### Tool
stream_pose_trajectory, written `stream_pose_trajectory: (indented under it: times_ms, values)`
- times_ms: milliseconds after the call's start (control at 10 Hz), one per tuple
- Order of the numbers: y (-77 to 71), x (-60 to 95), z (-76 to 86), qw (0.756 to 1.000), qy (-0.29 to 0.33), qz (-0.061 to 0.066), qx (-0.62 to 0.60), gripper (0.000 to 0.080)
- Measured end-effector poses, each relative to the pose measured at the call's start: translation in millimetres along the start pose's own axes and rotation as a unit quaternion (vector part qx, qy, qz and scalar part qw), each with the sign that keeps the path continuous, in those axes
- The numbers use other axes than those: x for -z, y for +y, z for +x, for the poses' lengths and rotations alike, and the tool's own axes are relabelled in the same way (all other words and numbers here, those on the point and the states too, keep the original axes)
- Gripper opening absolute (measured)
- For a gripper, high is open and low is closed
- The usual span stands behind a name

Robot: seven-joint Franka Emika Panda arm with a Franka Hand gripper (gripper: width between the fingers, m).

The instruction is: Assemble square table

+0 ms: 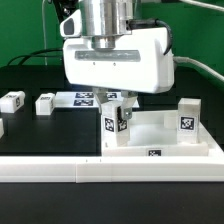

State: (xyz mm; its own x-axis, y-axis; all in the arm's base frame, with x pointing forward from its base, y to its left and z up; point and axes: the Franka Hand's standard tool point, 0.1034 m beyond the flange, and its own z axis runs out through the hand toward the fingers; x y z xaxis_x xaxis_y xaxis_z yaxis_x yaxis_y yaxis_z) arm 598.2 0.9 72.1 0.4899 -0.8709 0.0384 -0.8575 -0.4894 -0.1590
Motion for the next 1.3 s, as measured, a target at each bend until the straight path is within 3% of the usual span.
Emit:
stream_pose_trajectory:
  times_ms: [500,700,800,900,1300]
  values:
    - [0.6,0.3,2.1,0.992,-0.006,0.005,-0.124,0.0293]
    - [1.5,-0.8,0.3,0.996,-0.009,0.001,-0.090,0.0554]
    - [1.9,-1.4,-2.4,0.998,-0.015,-0.004,-0.063,0.0554]
    - [2.0,-2.6,-3.3,0.999,-0.016,-0.005,-0.038,0.0634]
    - [0.3,-2.1,-3.3,0.982,-0.024,-0.004,0.185,0.0649]
